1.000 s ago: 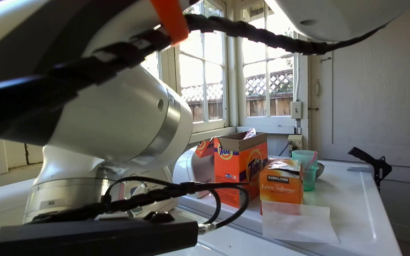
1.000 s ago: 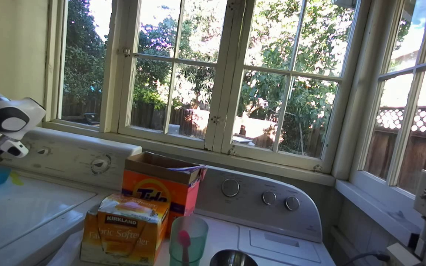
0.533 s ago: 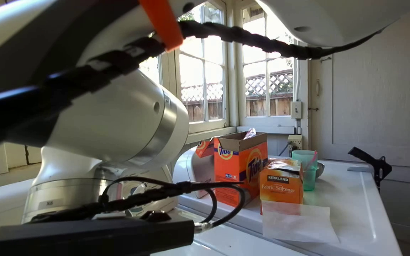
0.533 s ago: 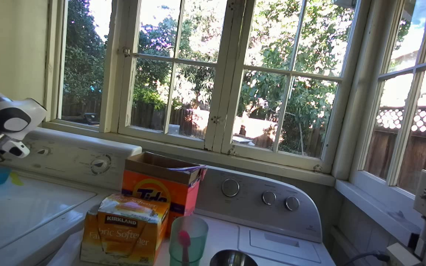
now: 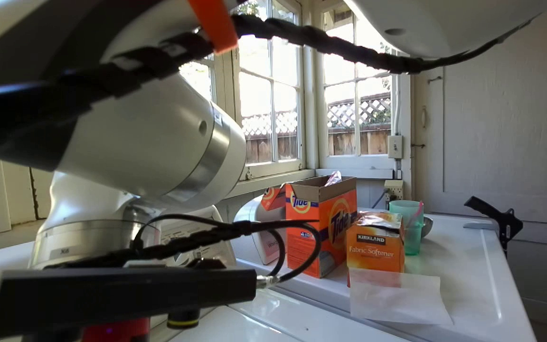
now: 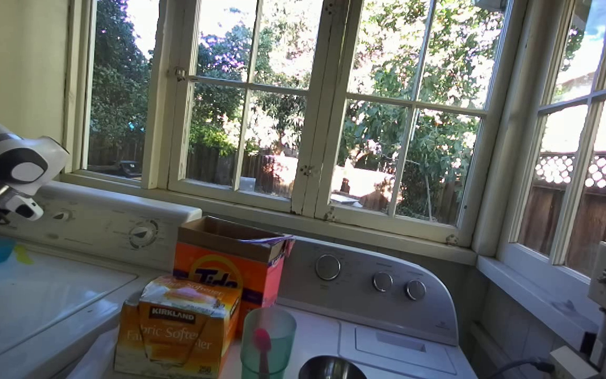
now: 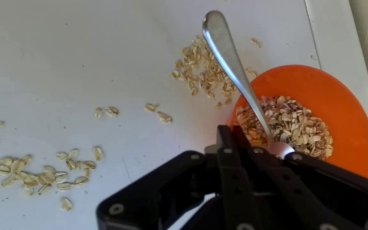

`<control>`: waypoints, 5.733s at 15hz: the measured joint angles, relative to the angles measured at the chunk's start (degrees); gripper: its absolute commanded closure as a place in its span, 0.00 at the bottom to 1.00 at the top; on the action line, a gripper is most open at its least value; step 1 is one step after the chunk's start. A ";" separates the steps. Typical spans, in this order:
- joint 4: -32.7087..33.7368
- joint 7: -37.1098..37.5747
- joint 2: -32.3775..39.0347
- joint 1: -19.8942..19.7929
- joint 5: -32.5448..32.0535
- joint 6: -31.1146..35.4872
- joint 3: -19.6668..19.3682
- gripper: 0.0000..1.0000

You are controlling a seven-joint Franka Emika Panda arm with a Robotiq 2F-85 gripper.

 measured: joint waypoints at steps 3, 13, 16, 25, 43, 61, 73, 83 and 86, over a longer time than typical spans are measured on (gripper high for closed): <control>2.94 0.00 -0.07 0.06 -1.17 -1.65 -0.09 0.99; 11.96 3.79 2.00 1.02 -1.81 0.88 -2.09 0.99; 15.33 5.89 4.24 1.97 -3.16 1.33 -3.17 0.99; 24.87 9.17 9.74 4.00 -5.15 1.35 -3.98 0.99; 29.07 10.17 13.93 4.39 -5.31 0.97 -4.17 0.71; 29.41 11.36 15.57 5.60 -5.32 -2.75 -4.44 0.51; 30.08 12.39 16.02 5.89 -5.20 -2.75 -4.42 0.98; 30.77 12.54 14.40 2.67 -4.21 -7.45 -4.10 0.98; 30.69 13.26 13.11 -0.13 -2.51 -9.71 -3.60 0.98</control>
